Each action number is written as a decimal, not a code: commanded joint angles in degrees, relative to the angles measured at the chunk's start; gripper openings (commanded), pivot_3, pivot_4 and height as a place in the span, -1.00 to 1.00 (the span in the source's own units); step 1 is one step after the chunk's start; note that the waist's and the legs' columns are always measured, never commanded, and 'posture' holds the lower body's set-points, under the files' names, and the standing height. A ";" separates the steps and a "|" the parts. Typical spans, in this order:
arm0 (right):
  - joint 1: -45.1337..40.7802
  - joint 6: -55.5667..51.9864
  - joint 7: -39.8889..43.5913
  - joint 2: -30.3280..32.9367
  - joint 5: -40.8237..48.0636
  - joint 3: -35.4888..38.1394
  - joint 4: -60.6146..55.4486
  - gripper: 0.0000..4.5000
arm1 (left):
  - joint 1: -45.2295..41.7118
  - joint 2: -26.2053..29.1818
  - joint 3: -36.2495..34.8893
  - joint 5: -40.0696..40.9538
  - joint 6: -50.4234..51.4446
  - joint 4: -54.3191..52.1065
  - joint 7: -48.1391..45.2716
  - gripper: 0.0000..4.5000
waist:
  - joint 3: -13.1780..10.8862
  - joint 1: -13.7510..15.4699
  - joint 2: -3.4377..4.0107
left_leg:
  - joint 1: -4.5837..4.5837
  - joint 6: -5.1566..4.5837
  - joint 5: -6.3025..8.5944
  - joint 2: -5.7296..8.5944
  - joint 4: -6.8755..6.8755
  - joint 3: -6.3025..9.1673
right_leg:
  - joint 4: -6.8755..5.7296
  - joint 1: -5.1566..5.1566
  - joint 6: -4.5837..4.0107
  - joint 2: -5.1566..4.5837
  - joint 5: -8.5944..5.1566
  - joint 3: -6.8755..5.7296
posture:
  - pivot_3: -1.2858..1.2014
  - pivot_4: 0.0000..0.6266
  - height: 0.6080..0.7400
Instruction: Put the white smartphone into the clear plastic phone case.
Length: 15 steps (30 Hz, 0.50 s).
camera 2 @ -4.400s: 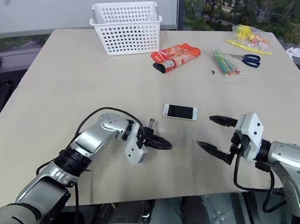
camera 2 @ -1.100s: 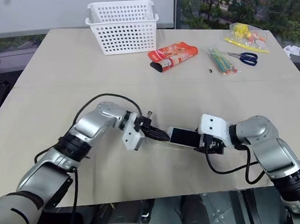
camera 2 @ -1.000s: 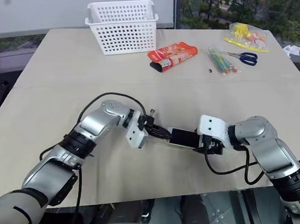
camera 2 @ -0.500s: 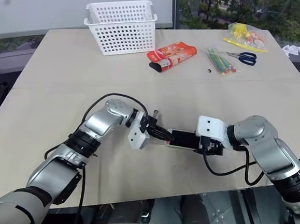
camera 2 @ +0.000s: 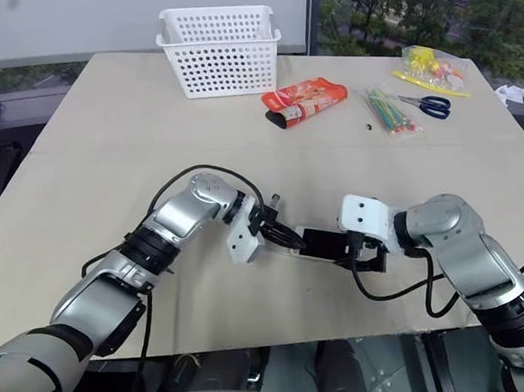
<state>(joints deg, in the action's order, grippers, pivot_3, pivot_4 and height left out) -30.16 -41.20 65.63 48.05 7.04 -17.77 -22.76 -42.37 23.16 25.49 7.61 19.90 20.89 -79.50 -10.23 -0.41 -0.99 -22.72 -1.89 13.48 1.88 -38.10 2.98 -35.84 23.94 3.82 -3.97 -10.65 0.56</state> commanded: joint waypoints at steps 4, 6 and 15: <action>-1.37 -13.40 -1.41 -4.74 16.12 10.62 -10.80 0.40 | 2.07 -1.08 3.18 -2.75 3.55 3.40 0.04 -1.00 | 0.09 0.19 -0.01 | 0.00 -0.03 0.02 0.00 -0.07 0.15 | 0.01 -0.10 0.01 -0.01 0.00 -0.12 | 0.03 -0.52 1.00; -0.54 -17.68 -2.92 -7.23 20.35 10.77 -13.27 -0.01 | 1.99 -1.16 3.52 -3.54 2.90 3.99 0.03 -1.00 | 0.12 0.40 -0.01 | -0.01 -0.04 0.03 0.00 -0.08 0.29 | 0.03 -0.15 0.02 -0.02 0.01 -0.24 | 0.03 -0.52 1.00; 1.47 -26.24 -12.63 -16.11 29.07 7.52 -15.12 -0.98 | 1.55 -1.59 3.59 -4.30 1.98 5.37 -0.24 -1.00 | 0.26 1.23 -0.03 | -0.02 -0.04 0.04 0.03 -0.14 0.44 | 0.05 -0.24 -0.06 -0.09 -0.05 -0.42 | 0.03 -0.52 1.00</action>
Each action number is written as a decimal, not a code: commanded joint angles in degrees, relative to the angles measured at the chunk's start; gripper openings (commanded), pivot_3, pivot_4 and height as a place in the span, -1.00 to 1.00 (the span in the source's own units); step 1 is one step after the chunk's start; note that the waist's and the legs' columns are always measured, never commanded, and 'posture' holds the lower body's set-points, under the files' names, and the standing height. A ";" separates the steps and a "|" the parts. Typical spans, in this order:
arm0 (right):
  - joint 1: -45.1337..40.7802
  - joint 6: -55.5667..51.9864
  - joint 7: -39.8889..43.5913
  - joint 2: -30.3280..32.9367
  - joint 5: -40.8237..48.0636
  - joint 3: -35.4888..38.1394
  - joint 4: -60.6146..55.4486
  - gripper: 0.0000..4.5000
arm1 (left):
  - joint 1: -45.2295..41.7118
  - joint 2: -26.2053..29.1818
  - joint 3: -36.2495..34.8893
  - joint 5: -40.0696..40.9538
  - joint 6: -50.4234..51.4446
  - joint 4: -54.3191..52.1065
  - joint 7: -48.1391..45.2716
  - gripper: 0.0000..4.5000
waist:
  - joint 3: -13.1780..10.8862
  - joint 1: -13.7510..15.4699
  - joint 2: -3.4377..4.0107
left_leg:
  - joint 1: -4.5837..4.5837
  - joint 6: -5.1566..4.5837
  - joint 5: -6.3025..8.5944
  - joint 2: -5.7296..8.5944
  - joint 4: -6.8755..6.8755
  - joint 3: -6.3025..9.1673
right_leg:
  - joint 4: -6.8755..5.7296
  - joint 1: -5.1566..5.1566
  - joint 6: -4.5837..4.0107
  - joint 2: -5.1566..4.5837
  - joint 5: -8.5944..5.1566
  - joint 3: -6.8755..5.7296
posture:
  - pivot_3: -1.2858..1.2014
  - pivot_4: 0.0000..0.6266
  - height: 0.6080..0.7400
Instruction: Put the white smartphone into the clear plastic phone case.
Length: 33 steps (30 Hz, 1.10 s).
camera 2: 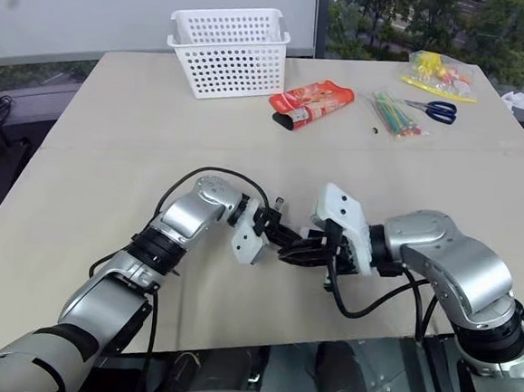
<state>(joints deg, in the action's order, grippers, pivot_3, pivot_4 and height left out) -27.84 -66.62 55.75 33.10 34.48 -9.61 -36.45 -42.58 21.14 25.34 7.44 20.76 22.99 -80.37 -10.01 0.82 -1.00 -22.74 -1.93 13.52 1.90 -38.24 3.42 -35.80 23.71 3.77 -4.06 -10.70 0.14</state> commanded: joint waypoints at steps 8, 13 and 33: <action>-3.16 -1.42 -7.49 -4.37 4.94 -0.27 0.45 -0.98 | 2.23 0.43 3.82 -4.04 1.32 2.65 0.57 -1.00 | 0.05 -0.01 -0.01 | 0.00 0.00 0.00 0.00 0.00 0.04 | 0.02 -0.01 0.02 0.00 -0.02 -0.06 | 0.03 -0.52 1.00; -4.16 -1.10 -9.94 -5.58 6.48 0.18 1.68 -0.98 | 2.25 0.40 3.80 -4.07 1.22 2.65 0.46 -1.00 | 0.05 -0.04 0.00 | 0.00 0.00 0.00 0.00 0.01 0.05 | 0.02 -0.01 0.02 0.00 -0.02 -0.07 | 0.03 -0.52 1.00; -7.77 0.41 -17.73 -8.22 9.72 7.39 7.98 -0.98 | 2.71 0.61 4.07 -4.50 0.79 2.25 -0.79 -1.00 | 0.07 0.06 0.02 | -0.09 -0.05 0.03 0.03 0.07 0.13 | 0.14 -0.01 0.03 -0.04 -0.02 -0.17 | 0.03 -0.52 1.00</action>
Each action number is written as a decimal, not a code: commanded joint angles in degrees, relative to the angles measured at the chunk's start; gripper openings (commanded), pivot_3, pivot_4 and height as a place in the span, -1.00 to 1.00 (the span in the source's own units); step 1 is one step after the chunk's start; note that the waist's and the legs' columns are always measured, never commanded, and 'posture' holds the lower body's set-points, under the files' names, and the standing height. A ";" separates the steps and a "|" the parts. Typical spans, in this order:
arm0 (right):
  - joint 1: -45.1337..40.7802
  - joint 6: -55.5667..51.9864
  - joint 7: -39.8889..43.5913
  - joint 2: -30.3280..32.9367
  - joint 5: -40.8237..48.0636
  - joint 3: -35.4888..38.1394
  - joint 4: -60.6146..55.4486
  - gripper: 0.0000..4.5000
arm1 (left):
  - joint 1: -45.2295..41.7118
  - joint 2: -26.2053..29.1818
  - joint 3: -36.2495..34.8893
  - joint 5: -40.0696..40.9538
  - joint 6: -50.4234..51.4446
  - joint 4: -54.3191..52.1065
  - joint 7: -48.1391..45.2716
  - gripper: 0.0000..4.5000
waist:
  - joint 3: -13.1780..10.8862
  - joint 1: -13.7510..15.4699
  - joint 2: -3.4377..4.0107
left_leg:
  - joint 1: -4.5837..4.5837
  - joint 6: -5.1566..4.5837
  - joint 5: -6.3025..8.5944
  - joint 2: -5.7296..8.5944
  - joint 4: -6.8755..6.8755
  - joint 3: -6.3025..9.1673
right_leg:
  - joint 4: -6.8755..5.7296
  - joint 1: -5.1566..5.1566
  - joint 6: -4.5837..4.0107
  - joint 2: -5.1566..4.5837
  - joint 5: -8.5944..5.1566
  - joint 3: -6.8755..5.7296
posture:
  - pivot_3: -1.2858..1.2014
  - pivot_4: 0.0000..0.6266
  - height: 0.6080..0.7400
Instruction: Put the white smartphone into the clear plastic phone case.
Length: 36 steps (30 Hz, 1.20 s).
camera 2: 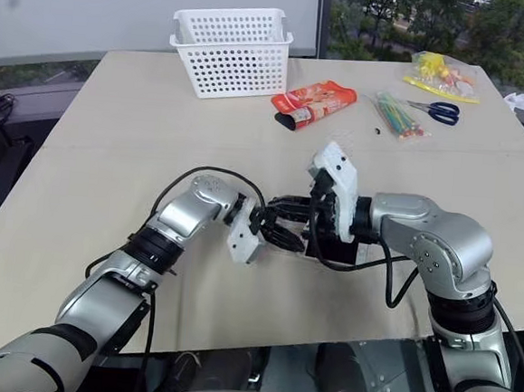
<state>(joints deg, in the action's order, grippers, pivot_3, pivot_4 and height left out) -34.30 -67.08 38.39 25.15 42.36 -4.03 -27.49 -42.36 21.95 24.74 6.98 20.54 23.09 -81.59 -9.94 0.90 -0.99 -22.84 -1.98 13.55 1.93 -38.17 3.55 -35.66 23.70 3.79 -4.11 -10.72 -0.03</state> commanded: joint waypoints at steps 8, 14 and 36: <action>0.42 2.37 2.10 3.78 4.08 3.53 -2.66 -0.98 | 2.56 -0.17 4.90 -4.18 0.81 2.12 0.08 -1.00 | 0.00 0.00 0.00 | -0.02 -0.01 0.01 0.00 0.00 0.00 | 0.04 0.00 0.01 -0.02 -0.01 -0.02 | 0.03 -0.52 1.00; 10.95 13.65 15.20 25.71 -6.71 -3.89 -5.49 -0.98 | 2.59 -0.12 5.12 -4.46 0.42 2.18 -0.15 -1.00 | 0.03 0.01 -0.01 | -0.18 -0.20 0.13 0.05 0.01 0.02 | 0.35 -0.02 0.08 -0.08 -0.06 -0.12 | 0.03 -0.52 1.00; 19.38 20.40 11.86 34.10 -20.07 1.63 7.60 -0.98 | 3.31 0.40 5.67 -5.44 0.12 1.88 -0.12 -1.00 | 0.14 -0.06 0.18 | -0.20 -0.30 0.21 -0.05 0.12 -0.14 | 0.73 -0.03 0.08 -0.06 -0.04 -0.05 | 0.03 -0.52 1.00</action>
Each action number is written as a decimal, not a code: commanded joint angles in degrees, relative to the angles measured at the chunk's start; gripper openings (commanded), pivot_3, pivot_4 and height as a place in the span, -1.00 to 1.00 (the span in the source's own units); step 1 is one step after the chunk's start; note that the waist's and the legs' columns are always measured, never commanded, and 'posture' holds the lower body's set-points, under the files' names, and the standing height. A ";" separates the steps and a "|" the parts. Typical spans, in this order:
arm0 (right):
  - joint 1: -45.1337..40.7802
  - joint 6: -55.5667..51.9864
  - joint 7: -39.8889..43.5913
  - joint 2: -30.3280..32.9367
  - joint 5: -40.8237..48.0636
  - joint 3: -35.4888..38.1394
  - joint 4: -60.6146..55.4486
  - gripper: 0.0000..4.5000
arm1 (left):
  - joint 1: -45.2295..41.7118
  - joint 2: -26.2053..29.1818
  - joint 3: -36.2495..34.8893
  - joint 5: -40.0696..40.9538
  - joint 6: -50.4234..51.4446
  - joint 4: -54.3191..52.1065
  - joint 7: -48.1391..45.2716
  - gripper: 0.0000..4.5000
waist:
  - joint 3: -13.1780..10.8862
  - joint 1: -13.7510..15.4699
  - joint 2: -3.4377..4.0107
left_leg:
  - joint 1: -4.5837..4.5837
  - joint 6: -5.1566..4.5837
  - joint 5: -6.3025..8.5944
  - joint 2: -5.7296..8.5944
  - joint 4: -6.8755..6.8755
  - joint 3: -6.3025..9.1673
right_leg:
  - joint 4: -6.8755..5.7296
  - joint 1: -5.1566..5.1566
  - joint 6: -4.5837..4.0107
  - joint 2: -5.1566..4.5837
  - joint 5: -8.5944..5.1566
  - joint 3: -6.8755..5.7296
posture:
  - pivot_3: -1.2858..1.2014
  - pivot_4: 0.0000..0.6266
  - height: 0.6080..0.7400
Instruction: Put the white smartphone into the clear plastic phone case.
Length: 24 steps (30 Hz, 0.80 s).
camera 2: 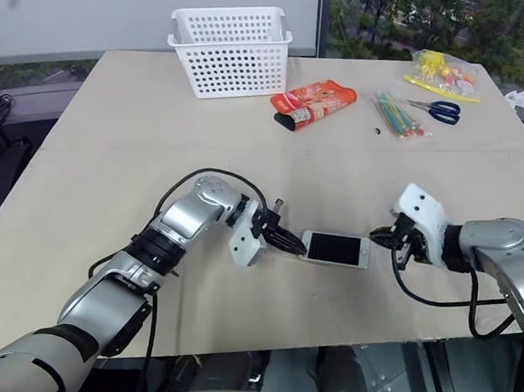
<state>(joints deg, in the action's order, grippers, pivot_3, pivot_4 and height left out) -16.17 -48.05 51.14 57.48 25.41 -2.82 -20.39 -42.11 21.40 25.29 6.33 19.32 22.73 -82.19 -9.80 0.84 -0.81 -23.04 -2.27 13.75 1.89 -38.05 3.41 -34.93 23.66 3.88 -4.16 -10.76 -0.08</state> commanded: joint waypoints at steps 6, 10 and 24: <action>2.43 1.49 -0.89 -1.69 -4.02 -3.23 -2.67 -0.98 | 3.41 0.89 5.21 -4.72 1.55 1.78 0.55 -1.00 | 0.06 -0.02 0.08 | 0.01 0.00 0.00 0.00 0.05 0.00 | 0.00 0.01 -0.01 0.01 0.00 0.00 | 0.03 -0.52 1.00; 3.86 0.09 2.59 -0.84 -1.91 -4.04 -6.01 -0.98 | 3.56 0.92 5.25 -4.71 1.65 1.50 0.59 -1.00 | 0.08 0.04 0.09 | 0.01 0.00 0.00 0.00 0.05 0.00 | 0.01 -0.01 0.00 0.02 0.00 -0.01 | 0.03 -0.52 1.00; 4.77 -1.12 6.08 -0.37 -0.17 -4.82 -9.69 -0.98 | 3.69 1.13 5.08 -4.64 1.62 1.36 0.72 -1.00 | 0.10 -0.03 0.09 | 0.03 -0.01 0.01 -0.02 0.05 0.01 | 0.01 -0.01 0.00 0.05 0.00 0.00 | 0.03 -0.52 1.00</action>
<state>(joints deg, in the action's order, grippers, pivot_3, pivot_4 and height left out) -11.29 -49.72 55.75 57.28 22.97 -7.92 -26.33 -41.39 22.02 25.34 6.19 19.36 21.40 -82.02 -9.71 0.82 -0.72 -23.00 -2.28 13.76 1.87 -38.00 3.42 -34.93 23.65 3.88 -4.11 -10.76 -0.08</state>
